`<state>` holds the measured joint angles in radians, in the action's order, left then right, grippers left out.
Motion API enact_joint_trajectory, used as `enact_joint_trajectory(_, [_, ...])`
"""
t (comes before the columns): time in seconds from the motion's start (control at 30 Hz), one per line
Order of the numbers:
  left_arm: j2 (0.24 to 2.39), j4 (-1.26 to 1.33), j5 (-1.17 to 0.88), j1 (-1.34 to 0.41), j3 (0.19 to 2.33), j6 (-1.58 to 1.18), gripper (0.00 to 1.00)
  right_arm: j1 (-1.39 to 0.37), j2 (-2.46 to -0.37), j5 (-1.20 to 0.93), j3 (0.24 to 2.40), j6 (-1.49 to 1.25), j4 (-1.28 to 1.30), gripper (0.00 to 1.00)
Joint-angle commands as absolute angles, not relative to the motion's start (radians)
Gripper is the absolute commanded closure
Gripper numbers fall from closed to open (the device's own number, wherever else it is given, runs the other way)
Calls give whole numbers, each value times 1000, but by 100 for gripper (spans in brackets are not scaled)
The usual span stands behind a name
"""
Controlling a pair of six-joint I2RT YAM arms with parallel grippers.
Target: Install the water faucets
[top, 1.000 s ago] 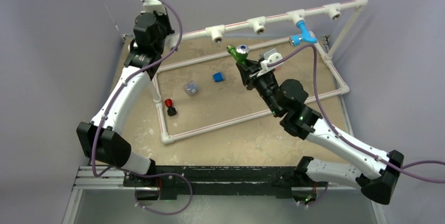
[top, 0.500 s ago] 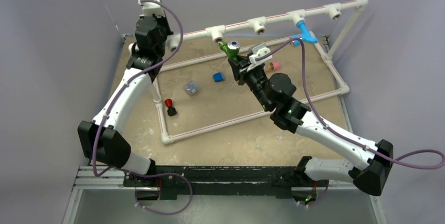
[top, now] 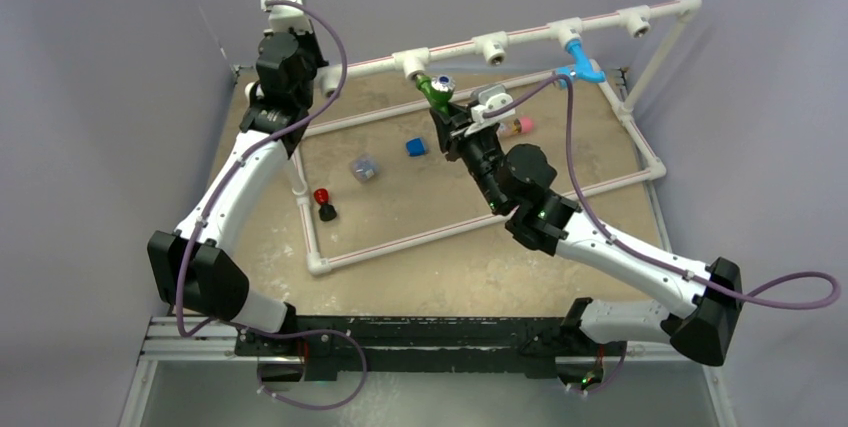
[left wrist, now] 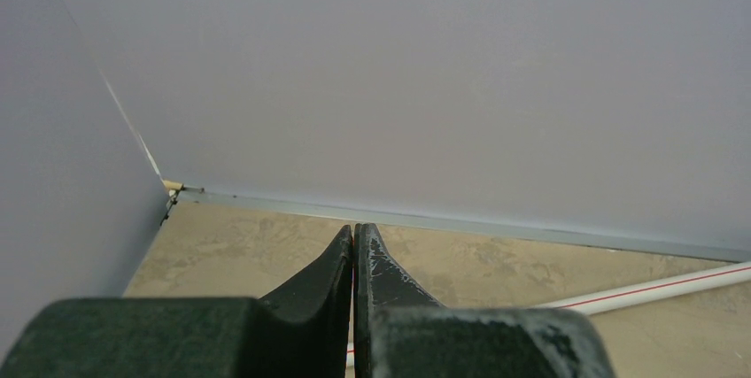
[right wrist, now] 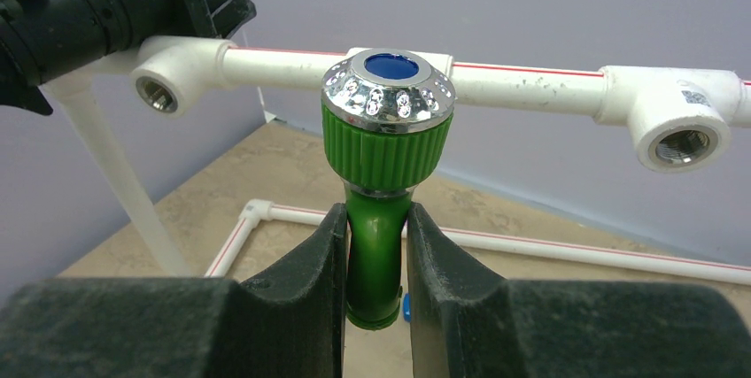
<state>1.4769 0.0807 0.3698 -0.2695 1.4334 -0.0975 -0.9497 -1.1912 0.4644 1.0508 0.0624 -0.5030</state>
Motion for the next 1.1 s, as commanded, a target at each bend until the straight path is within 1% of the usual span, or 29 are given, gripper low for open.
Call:
enact_joint_trajectory(0.0, [1513, -69, 331, -279, 1407, -122, 100, -962, -1189, 517, 1073, 74, -612, 100])
enact_joint_trajectory(0.27, [1517, -78, 329, -279, 1412, -121, 100, -980, -1219, 535, 1083, 73, -593, 100])
enact_joint_trajectory(0.73, [1529, -83, 319, -279, 1421, -123, 100, -999, -1255, 628, 1103, 95, -626, 100])
enact_joint_trajectory(1.07, [1529, -81, 314, -279, 1417, -120, 100, -1002, -1281, 634, 1134, 112, -648, 100])
